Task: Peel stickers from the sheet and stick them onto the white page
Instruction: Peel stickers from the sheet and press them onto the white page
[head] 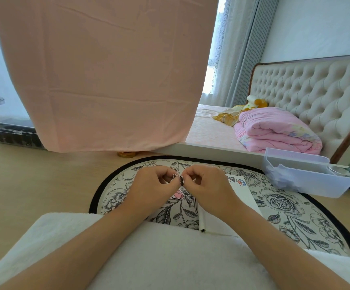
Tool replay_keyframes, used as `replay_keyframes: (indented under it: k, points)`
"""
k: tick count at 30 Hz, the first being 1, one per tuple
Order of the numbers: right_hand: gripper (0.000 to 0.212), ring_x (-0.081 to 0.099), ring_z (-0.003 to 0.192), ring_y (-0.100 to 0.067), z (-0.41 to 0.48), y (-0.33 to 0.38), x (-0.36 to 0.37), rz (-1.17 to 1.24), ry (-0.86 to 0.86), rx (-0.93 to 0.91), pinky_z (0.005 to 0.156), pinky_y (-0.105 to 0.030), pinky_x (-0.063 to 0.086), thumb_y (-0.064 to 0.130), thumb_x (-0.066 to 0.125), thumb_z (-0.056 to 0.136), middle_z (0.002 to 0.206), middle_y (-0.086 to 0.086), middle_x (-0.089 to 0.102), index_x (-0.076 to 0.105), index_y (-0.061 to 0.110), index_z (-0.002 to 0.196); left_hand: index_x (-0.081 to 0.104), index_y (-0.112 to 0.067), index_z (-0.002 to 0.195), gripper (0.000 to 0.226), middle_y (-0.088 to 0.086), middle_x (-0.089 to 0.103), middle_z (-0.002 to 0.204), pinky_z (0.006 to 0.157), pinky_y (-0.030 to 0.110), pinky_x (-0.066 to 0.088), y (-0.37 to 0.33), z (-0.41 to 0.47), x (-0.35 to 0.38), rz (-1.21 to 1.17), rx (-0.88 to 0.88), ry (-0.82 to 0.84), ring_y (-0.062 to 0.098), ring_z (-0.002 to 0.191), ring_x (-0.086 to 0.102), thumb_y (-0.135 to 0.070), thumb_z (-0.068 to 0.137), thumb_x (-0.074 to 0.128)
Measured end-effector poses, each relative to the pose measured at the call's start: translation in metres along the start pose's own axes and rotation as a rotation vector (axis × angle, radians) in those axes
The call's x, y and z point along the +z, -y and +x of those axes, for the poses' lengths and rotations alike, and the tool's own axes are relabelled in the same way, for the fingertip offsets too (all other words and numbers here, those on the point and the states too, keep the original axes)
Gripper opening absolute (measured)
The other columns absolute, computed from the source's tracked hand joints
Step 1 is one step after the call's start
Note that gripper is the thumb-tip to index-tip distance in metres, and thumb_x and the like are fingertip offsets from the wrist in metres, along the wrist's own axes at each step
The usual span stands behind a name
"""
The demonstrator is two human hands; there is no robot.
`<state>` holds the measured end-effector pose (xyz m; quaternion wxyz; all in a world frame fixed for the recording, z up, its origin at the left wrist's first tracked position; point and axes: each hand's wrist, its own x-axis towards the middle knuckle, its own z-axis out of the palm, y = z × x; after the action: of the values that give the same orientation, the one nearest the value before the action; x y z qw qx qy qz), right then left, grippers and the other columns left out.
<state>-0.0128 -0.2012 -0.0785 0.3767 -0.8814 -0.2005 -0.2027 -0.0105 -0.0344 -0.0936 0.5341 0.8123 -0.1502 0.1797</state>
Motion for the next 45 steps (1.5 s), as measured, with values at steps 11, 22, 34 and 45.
replay_keyframes:
  k: [11, 22, 34, 45]
  points:
    - [0.021, 0.054, 0.055, -0.001, 0.002, -0.002, 0.000, 0.060, -0.046, 0.111, 0.063, -0.018, 0.043, 0.021, 0.063, 0.093, 0.058, 0.022, 0.061, 0.074, 0.024, 0.075, 0.061, -0.036, 0.090, 0.015, -0.019, 0.060, 0.080, 0.060, 0.023, 0.046, -0.007, -0.006, -0.002, 0.333, 0.159, -0.142, 0.003, 0.068, 0.054, -0.033, 0.084, 0.074]
    - [0.015, 0.061, 0.059, -0.004, 0.001, -0.001, 0.001, -0.109, -0.037, 0.032, 0.066, -0.024, 0.052, 0.029, 0.063, 0.093, 0.071, 0.020, 0.068, 0.076, 0.030, 0.086, 0.078, -0.024, 0.085, 0.011, -0.014, 0.074, 0.071, 0.063, 0.019, 0.057, -0.010, -0.005, 0.002, 0.025, -0.088, 0.042, 0.004, 0.061, 0.069, -0.025, 0.091, 0.069]
    - [0.014, 0.058, 0.060, -0.003, 0.000, 0.001, -0.001, -0.105, -0.022, 0.001, 0.064, -0.021, 0.046, 0.029, 0.063, 0.094, 0.072, 0.020, 0.067, 0.076, 0.030, 0.089, 0.072, -0.024, 0.077, 0.013, -0.002, 0.072, 0.071, 0.064, 0.037, 0.057, -0.007, -0.004, 0.004, -0.016, -0.115, 0.008, 0.020, 0.065, 0.067, -0.017, 0.087, 0.069]
    - [0.014, 0.056, 0.059, -0.001, 0.000, 0.003, -0.002, -0.067, -0.026, 0.019, 0.062, -0.017, 0.040, 0.028, 0.065, 0.094, 0.064, 0.023, 0.061, 0.077, 0.028, 0.088, 0.070, -0.025, 0.077, 0.013, -0.003, 0.072, 0.070, 0.057, 0.025, 0.054, -0.008, -0.004, 0.003, -0.041, -0.104, -0.008, 0.016, 0.063, 0.068, -0.018, 0.089, 0.068]
